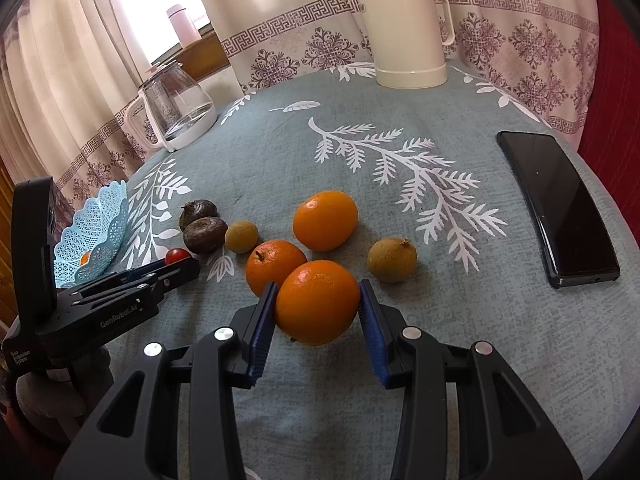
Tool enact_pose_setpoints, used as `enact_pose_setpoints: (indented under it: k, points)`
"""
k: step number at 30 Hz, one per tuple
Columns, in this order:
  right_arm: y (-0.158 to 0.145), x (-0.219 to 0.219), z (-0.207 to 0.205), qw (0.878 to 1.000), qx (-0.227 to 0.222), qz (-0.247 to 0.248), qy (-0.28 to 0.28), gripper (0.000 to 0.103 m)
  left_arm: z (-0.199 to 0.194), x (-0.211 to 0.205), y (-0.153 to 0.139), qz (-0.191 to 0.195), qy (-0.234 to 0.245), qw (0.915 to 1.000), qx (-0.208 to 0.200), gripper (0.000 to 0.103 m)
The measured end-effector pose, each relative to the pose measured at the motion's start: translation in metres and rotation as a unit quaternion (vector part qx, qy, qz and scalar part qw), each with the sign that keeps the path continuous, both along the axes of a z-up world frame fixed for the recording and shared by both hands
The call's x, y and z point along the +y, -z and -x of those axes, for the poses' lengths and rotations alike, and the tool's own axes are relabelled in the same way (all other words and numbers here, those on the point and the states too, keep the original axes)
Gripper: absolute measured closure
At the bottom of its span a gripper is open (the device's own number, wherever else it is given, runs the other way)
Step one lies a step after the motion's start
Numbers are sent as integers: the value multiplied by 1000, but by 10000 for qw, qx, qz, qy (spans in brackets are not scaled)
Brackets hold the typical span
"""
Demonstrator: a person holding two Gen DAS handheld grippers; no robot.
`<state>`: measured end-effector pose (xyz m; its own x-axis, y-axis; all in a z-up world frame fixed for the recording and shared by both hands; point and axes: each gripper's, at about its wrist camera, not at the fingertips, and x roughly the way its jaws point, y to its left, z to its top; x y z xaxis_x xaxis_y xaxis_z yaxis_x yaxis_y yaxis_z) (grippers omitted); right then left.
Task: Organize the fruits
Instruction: 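Grasp the second red tomato with the left tool while the right tool grasps another orange, then carry the tomato into the basket and open the left tool while the right holds the orange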
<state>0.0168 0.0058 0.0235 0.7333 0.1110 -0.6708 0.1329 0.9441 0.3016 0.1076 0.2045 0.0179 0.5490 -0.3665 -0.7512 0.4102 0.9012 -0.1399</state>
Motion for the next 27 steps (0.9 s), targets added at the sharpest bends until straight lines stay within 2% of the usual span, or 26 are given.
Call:
enact_pose_setpoints:
  k: [12,27]
  points:
    - [-14,7,4,9999,-125,66,-28,62,6,23,-19,86,-318,9991,-266,68]
    - [-22,36,-1,9993,-137,145,-319,62,8,94,-53,101,-1170,9901,-767,68]
